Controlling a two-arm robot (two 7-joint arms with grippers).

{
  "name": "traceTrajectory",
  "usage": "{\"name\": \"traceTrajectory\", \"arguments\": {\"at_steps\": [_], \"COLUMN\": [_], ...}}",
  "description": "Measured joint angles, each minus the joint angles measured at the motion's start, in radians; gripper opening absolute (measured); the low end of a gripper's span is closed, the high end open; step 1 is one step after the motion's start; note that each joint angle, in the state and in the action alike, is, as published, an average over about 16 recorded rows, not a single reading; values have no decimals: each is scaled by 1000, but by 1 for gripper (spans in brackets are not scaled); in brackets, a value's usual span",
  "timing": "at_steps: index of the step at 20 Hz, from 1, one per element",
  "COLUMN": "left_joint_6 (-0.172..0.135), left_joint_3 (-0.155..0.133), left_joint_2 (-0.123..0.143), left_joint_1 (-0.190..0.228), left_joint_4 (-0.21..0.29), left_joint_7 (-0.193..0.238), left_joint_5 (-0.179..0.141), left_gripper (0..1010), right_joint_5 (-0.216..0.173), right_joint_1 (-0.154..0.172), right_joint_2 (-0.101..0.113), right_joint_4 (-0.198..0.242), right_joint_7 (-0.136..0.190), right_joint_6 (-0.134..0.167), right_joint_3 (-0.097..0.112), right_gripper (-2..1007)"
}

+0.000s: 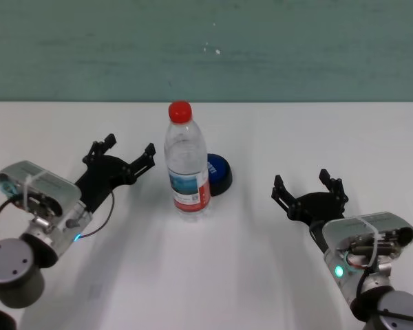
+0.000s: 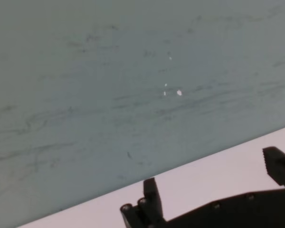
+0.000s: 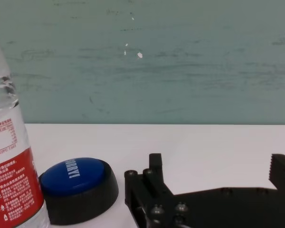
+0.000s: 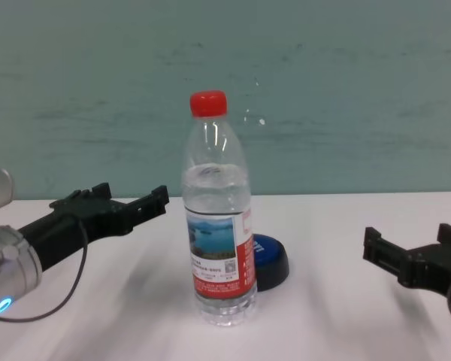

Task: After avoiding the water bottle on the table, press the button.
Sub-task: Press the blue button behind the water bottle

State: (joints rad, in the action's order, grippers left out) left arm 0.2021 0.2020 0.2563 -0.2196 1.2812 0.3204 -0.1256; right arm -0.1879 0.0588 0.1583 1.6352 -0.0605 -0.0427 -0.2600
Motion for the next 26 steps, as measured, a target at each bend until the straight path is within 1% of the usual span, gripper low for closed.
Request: {"name": "traceTrajectory", "arguments": {"at_steps": [9,21,26], "left_joint_6": [1,29,37], "left_joint_3": [16,36,45], "left_joint_2": [-12,-26,-33], "left_joint_1": [-58,-133,-157], "left_joint_4": [-57,-145,-173], "left_joint_7": [7,20,23], "left_joint_5": [-6,1,6], "left_gripper": [1010,1010,1010], "right_joint_5": [0,0,0], "right_joint_1": [0,0,0], "right_joint_2": [0,0,0], "right_joint_4": [0,0,0], "right_joint_7": [0,0,0], "right_joint_6": [0,0,0], "right_joint_3": [0,0,0], "right_gripper": [1004,1004,1004]}}
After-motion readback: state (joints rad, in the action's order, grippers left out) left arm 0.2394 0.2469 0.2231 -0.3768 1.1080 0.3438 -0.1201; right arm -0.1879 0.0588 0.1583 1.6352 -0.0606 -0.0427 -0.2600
